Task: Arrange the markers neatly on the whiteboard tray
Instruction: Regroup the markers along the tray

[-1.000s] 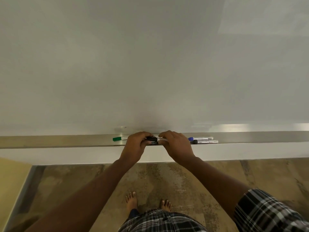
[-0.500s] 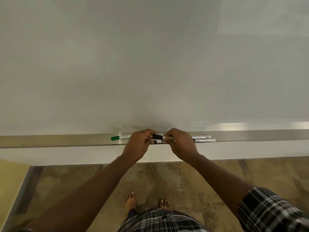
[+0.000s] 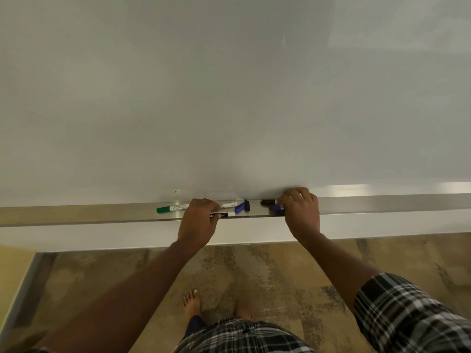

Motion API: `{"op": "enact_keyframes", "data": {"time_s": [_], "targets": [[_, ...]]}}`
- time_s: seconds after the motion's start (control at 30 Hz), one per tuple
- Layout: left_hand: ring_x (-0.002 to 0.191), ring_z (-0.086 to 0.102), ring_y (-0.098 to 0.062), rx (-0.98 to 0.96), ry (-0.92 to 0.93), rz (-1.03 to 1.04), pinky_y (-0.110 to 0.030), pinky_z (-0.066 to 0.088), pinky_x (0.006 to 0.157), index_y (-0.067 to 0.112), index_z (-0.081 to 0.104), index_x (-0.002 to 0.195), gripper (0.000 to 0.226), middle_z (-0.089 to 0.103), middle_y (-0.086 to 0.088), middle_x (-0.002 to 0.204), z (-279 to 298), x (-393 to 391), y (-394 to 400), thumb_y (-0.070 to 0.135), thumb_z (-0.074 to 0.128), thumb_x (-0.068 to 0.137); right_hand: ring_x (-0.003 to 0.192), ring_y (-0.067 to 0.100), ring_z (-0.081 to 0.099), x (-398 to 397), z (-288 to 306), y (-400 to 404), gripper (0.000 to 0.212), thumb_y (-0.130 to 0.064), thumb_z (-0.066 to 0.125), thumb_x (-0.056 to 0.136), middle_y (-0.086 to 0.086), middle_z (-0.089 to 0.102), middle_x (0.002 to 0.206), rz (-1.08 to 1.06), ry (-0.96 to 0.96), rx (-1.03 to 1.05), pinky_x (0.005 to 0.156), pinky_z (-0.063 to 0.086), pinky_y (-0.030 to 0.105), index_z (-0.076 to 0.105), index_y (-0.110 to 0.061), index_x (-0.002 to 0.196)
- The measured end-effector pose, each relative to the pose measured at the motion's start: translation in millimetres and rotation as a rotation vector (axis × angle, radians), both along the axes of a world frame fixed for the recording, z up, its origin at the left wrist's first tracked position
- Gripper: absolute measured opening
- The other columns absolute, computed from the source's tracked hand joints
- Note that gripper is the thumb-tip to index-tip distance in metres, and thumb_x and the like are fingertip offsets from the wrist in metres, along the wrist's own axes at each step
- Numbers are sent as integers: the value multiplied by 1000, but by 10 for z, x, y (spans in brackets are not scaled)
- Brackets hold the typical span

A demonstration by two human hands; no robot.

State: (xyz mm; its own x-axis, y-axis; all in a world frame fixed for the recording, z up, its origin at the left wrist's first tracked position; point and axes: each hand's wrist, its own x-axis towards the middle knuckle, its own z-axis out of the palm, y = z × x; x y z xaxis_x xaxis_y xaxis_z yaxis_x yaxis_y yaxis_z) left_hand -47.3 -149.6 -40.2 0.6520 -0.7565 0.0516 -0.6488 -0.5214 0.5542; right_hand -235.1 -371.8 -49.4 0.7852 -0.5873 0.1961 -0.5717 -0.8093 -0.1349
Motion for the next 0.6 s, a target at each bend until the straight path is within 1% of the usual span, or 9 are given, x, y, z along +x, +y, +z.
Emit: {"op": "enact_keyframes", "data": {"time_s": [0.07,0.1,0.2,0.23,0.33,0.43,0.5,0.6], "targets": [[98,53,-18,1,-23,-7,-28,44,82,16,71,103,18,69,0,100,-10,-32,-76,21,70,85,112,32,51,-28,-36,8,33,5,73,75,6,65,115,-7,1,0,86,43,44,72,-16,100],[98,53,-19,5,-34,-5,-30,46,81,16,71,101,17,69,0,99,-10,-46,-119,22,69,86,109,31,50,-51,-51,1,33,5,72,75,6,63,115,-25,-1,14,83,44,42,70,-15,101],[99,53,-21,23,-55,9,-37,50,80,16,71,101,17,69,-1,99,-12,-103,-274,24,66,88,93,27,53,-166,-80,-77,18,-3,69,83,5,64,105,-90,-19,81,73,44,37,67,-15,97],[99,54,-22,29,-53,14,-37,50,80,15,71,102,18,69,-2,100,-9,-123,-315,24,66,88,91,25,54,-207,-88,-103,14,-8,68,85,3,65,104,-101,-18,110,74,46,37,67,-16,97],[102,54,-25,46,-49,15,-38,50,85,13,70,109,27,67,-5,106,-29,-213,-478,28,68,87,93,21,56,-374,-139,-232,13,-21,68,87,-2,66,103,-62,0,162,79,48,39,65,-21,99],[103,54,-26,131,-81,4,-41,51,85,15,69,110,32,65,-5,109,-79,-293,-616,36,67,87,99,19,55,-498,-174,-342,15,-33,67,89,-7,65,105,-11,33,167,82,46,39,65,-25,101],[101,53,-24,185,-111,6,-39,51,83,16,69,107,31,63,-4,106,-115,-339,-679,40,65,87,102,19,55,-533,-195,-398,18,-35,69,89,-8,64,107,12,49,164,84,45,40,66,-27,104],[97,53,-24,240,-156,46,-39,50,78,18,70,100,32,61,-4,100,-151,-415,-749,46,63,86,101,19,54,-522,-208,-461,18,-33,71,87,-7,64,106,31,55,166,83,45,40,67,-28,104]]}}
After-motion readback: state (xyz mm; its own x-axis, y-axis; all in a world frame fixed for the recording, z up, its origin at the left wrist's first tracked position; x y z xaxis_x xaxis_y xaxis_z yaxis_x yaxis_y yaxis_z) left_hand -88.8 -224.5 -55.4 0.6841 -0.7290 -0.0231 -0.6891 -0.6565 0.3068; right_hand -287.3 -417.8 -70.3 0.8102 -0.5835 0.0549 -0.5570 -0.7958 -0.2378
